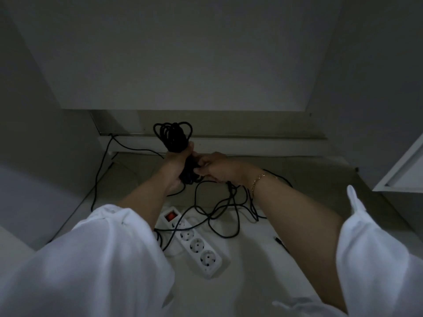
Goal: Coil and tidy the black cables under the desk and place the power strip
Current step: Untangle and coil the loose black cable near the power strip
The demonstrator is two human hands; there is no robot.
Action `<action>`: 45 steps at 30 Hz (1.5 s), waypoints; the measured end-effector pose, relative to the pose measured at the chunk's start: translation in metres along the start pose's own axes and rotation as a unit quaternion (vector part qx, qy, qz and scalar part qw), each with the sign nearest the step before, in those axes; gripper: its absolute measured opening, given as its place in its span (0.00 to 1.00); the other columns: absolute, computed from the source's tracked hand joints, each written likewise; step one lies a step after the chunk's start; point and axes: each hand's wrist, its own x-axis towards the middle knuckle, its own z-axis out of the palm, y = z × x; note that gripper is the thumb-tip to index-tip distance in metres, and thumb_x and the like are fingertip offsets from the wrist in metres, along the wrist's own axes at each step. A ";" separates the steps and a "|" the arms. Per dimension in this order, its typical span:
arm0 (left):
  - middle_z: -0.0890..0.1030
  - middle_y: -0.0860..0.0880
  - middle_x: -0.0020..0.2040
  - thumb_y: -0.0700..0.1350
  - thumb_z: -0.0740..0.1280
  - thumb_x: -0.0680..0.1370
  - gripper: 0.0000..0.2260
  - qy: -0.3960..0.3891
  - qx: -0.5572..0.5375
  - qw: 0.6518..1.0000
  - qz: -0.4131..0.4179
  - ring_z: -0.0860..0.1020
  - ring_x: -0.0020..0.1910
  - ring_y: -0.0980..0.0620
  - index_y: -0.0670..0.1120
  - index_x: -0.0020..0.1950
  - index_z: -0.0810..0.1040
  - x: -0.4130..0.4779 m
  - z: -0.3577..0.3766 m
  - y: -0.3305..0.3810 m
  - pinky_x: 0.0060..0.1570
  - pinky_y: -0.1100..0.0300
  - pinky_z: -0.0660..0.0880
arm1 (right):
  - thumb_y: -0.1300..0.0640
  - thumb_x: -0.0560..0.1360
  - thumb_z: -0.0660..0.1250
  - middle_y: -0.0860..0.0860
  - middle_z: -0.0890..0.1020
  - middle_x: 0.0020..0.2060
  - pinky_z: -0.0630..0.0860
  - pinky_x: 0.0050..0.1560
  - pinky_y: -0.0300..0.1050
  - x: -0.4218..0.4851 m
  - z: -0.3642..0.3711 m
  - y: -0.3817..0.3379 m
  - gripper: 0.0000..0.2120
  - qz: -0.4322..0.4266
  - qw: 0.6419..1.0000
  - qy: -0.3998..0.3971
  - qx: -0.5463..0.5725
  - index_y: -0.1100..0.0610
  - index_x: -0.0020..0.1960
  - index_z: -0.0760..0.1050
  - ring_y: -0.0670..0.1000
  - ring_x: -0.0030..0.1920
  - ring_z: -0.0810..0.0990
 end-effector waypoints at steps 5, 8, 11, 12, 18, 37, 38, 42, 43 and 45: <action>0.71 0.54 0.21 0.45 0.62 0.80 0.11 -0.005 -0.023 1.000 -0.021 0.72 0.22 0.57 0.47 0.37 0.71 0.006 -0.015 -0.002 0.32 0.61 0.73 | 0.59 0.77 0.65 0.48 0.68 0.26 0.63 0.22 0.32 -0.010 -0.015 0.008 0.02 0.048 0.994 -0.004 0.095 0.54 0.45 0.74 0.41 0.19 0.64; 0.66 0.56 0.18 0.45 0.61 0.81 0.12 -0.048 0.005 0.999 -0.018 0.64 0.17 0.60 0.48 0.37 0.68 0.008 -0.025 -0.007 0.32 0.62 0.64 | 0.55 0.75 0.68 0.46 0.68 0.27 0.63 0.24 0.32 -0.011 -0.019 0.016 0.07 0.104 0.991 -0.028 0.078 0.55 0.41 0.73 0.42 0.21 0.63; 0.63 0.56 0.18 0.46 0.62 0.80 0.13 -0.060 0.052 0.997 0.000 0.60 0.16 0.60 0.49 0.36 0.65 0.013 -0.029 -0.006 0.29 0.61 0.60 | 0.52 0.74 0.68 0.44 0.67 0.24 0.63 0.29 0.33 -0.014 -0.019 0.019 0.08 0.151 0.984 -0.079 0.045 0.55 0.40 0.75 0.43 0.22 0.63; 0.63 0.55 0.17 0.46 0.63 0.79 0.14 -0.038 0.089 0.995 0.002 0.60 0.15 0.59 0.48 0.35 0.65 0.015 -0.030 -0.007 0.27 0.61 0.61 | 0.51 0.74 0.68 0.43 0.66 0.20 0.62 0.28 0.34 -0.014 -0.020 0.019 0.09 0.159 0.983 -0.085 0.028 0.54 0.39 0.74 0.42 0.20 0.63; 0.73 0.44 0.35 0.49 0.65 0.78 0.14 0.082 0.350 0.933 0.006 0.69 0.30 0.51 0.37 0.47 0.77 0.013 -0.035 -0.019 0.28 0.61 0.63 | 0.51 0.72 0.71 0.47 0.67 0.23 0.61 0.31 0.38 -0.016 -0.032 0.015 0.15 0.169 0.985 -0.032 -0.007 0.54 0.34 0.67 0.46 0.27 0.64; 0.67 0.54 0.17 0.42 0.63 0.79 0.09 -0.002 0.166 0.986 0.006 0.67 0.18 0.57 0.48 0.38 0.74 0.019 -0.021 -0.015 0.29 0.60 0.66 | 0.57 0.76 0.66 0.43 0.70 0.23 0.63 0.24 0.32 -0.017 -0.025 -0.008 0.02 0.006 0.996 0.065 0.063 0.52 0.45 0.77 0.43 0.28 0.64; 0.67 0.54 0.17 0.45 0.64 0.79 0.09 -0.010 0.141 0.990 0.011 0.66 0.17 0.57 0.47 0.38 0.73 0.020 -0.022 -0.014 0.31 0.58 0.66 | 0.58 0.76 0.66 0.44 0.70 0.26 0.63 0.23 0.28 -0.016 -0.026 -0.008 0.01 0.001 0.995 0.086 0.058 0.54 0.47 0.77 0.42 0.29 0.65; 0.66 0.54 0.18 0.50 0.67 0.77 0.11 -0.061 0.158 0.986 -0.001 0.65 0.17 0.57 0.47 0.38 0.72 0.019 -0.018 -0.016 0.32 0.57 0.67 | 0.59 0.76 0.65 0.49 0.78 0.42 0.67 0.33 0.25 -0.009 -0.027 -0.003 0.11 0.004 0.990 0.141 0.019 0.62 0.56 0.79 0.45 0.44 0.74; 0.66 0.54 0.18 0.50 0.67 0.77 0.12 -0.067 0.160 0.985 -0.007 0.64 0.16 0.57 0.46 0.37 0.71 0.017 -0.015 -0.017 0.30 0.59 0.67 | 0.58 0.76 0.65 0.52 0.79 0.48 0.69 0.41 0.29 -0.008 -0.027 -0.001 0.13 0.016 0.991 0.135 -0.005 0.63 0.58 0.78 0.48 0.51 0.75; 0.66 0.54 0.18 0.49 0.67 0.77 0.12 -0.069 0.159 0.985 -0.008 0.63 0.16 0.57 0.45 0.37 0.71 0.013 -0.010 -0.017 0.25 0.63 0.66 | 0.57 0.76 0.65 0.55 0.78 0.59 0.70 0.54 0.37 -0.006 -0.027 0.003 0.16 0.048 0.993 0.098 -0.050 0.63 0.60 0.77 0.53 0.61 0.74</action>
